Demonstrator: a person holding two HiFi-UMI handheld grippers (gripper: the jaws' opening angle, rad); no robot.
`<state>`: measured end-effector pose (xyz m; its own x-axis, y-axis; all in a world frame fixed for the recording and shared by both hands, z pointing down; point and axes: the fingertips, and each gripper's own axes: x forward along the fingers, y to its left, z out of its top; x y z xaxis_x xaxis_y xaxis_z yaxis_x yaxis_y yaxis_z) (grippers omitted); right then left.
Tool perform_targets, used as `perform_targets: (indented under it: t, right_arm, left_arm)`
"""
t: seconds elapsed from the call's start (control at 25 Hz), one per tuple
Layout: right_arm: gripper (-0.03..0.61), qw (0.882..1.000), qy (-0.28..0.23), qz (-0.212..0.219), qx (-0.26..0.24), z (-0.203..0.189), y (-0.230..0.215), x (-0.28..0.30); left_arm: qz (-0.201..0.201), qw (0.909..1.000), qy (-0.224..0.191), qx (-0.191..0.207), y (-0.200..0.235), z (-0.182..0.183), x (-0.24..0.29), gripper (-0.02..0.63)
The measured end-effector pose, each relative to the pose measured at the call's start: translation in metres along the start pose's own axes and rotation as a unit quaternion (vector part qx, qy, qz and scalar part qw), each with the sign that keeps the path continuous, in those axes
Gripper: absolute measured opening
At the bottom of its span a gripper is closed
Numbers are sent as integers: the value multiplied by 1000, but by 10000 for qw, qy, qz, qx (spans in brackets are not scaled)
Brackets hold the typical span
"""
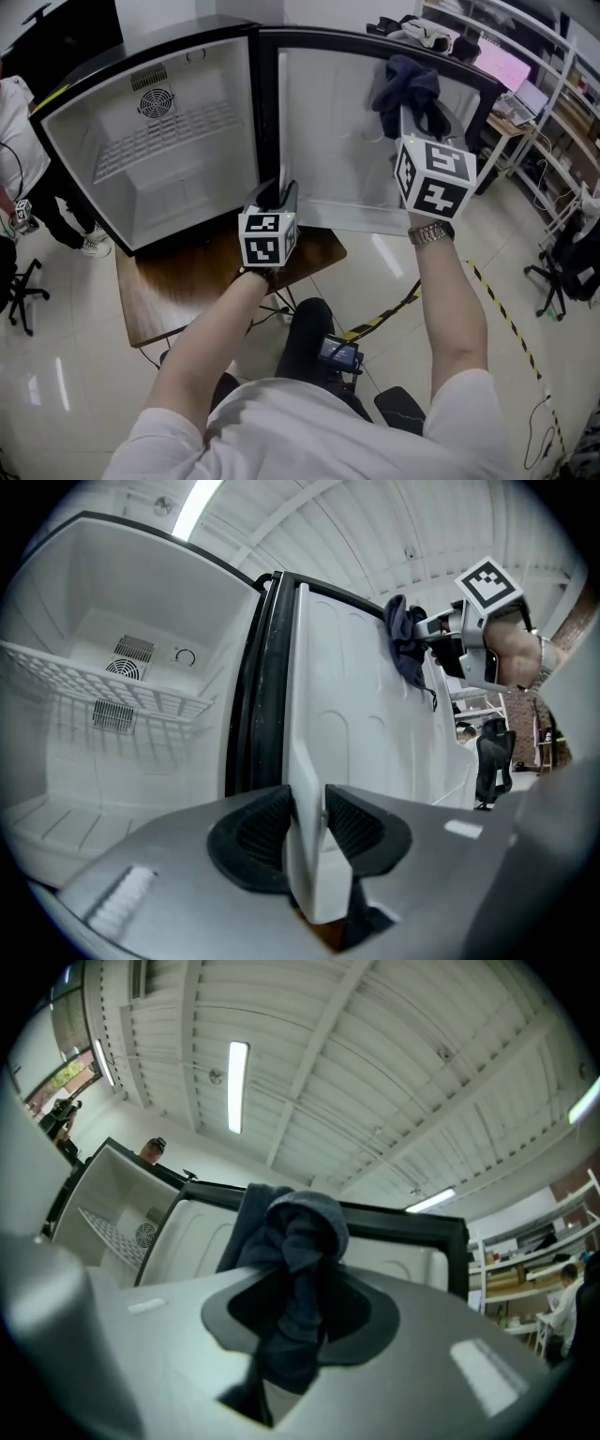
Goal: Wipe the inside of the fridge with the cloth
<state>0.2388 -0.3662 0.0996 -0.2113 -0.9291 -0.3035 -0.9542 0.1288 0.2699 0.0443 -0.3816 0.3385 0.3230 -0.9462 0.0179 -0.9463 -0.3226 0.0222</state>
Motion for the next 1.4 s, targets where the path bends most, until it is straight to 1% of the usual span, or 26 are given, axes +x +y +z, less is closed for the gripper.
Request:
perform_targets:
  t: [0.16,0.32,0.48,0.68,0.92,1.0,1.08,1.2,1.4]
  right_arm:
    - [103,9996,63,-282,37,-5,-34,-7]
    - [103,9987,75,-503,-6,-7,-56,-14]
    - [103,9972,105,-742,80,-12,-77,-21]
    - [103,9955,139,-917,192,-18,-90,-26]
    - [103,9958,48,-875,259,-16,-87,-27]
    - [103,9967,-36,-757,302,-13,-73,-31]
    - [103,9981,-126,-493,342,-10,-46,-34]
    - [103,9991,-159,42,396,-13,11,-34]
    - [103,9956,96,831,418,-39,100,-29]
  left_arm:
    - [1,10000,-5,-17,-1,0,0,121]
    - [3,10000,-14,-31,-1,-1,0,121]
    - [-5,10000,-43,-48,-2,-1,0,121]
    - [-29,10000,-14,-67,-3,-2,0,123]
    - [-35,9999,-32,-95,-1,-1,1,123]
    - [-44,9999,-37,-104,-2,0,1,123]
    - [-46,9999,-47,-116,-1,0,0,123]
    - [-35,9999,-35,-131,0,0,1,123]
    - [-70,9999,-7,-139,-1,-1,1,123]
